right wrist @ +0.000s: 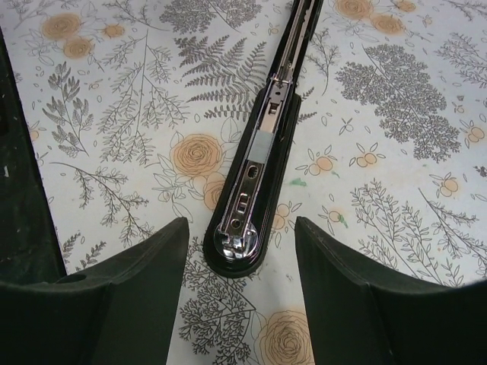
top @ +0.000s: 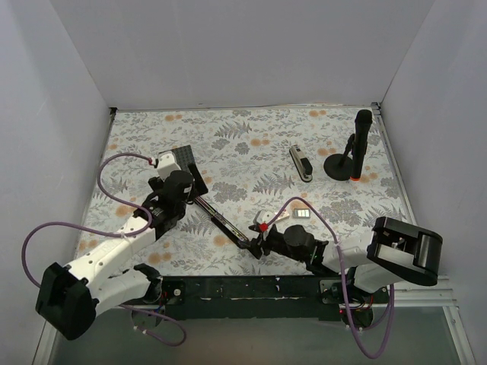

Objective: Load the staples into the stapler

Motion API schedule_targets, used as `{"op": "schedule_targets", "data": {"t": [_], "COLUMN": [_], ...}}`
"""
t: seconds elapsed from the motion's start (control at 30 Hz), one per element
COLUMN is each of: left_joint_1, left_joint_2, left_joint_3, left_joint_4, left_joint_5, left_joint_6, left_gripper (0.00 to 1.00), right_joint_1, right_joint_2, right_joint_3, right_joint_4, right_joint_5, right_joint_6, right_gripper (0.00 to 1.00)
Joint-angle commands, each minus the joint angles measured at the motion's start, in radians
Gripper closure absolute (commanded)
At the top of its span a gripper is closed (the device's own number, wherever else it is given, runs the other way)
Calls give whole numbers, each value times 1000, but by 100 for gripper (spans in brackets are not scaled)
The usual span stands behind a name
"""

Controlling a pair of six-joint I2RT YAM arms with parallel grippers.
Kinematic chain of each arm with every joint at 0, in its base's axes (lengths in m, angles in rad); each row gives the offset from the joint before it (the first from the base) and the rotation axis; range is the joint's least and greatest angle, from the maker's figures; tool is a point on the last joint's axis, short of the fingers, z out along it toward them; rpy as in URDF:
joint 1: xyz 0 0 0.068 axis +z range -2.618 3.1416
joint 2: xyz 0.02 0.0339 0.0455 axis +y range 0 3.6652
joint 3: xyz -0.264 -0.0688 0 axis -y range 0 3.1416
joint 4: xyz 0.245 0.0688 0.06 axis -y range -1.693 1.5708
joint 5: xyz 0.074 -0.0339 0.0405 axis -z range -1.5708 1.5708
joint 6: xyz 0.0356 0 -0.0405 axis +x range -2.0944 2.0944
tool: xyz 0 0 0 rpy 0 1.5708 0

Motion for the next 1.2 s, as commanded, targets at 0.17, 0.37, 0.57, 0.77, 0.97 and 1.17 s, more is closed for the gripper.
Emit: {"op": "schedule_targets", "data": {"t": [0.17,0.37,0.57,0.77,0.97,1.17], "left_joint_1": [200,261,283,289,287,287], "left_joint_2": [147,252,334,395,446,503], "left_joint_3": [71,111,145,165,198,221], "left_joint_4": [-59,-53,-50,-45,-65,-85], "left_joint_5": [250,376,430,436,434,408], "left_joint_6": [-163,-209,-238,-257,-277,-286], "left_gripper": [2,2,2,2,5,10], "right_joint_1": [11,18,21,21,21,21], "right_joint_2": [90,165,204,230,264,271], "right_joint_3": [5,13,19,30,51,57], "right_joint_4": [209,252,275,291,305,309], "right_joint_5": [41,61,77,84,77,84], "right_joint_6": [-56,-54,-56,-63,-71,-80], "right_gripper": [37,39,40,44,44,48]}}
